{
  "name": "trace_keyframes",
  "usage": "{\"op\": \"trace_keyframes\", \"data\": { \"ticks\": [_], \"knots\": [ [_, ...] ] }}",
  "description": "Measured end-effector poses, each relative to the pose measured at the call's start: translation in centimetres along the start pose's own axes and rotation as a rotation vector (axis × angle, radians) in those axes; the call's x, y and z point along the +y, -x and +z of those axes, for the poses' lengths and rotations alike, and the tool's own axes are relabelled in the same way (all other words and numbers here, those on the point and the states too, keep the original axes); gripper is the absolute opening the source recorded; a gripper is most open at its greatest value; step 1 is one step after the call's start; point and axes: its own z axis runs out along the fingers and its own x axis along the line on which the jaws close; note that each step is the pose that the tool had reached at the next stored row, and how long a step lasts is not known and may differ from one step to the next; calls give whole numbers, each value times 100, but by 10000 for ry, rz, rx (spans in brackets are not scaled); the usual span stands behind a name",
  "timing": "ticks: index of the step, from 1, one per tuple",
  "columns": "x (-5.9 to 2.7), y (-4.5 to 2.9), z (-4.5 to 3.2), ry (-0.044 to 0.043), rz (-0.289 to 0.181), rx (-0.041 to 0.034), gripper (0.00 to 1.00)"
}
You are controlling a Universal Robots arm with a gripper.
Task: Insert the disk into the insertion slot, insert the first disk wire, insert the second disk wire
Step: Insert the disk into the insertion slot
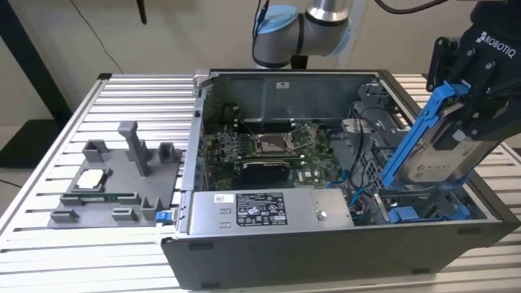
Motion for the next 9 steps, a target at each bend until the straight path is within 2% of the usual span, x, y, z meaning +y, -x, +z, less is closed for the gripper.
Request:
{"op": "trace_keyframes", "data": {
  "ticks": [9],
  "knots": [
    [-13,0,86,-13,-12,-2,33]
  ]
}}
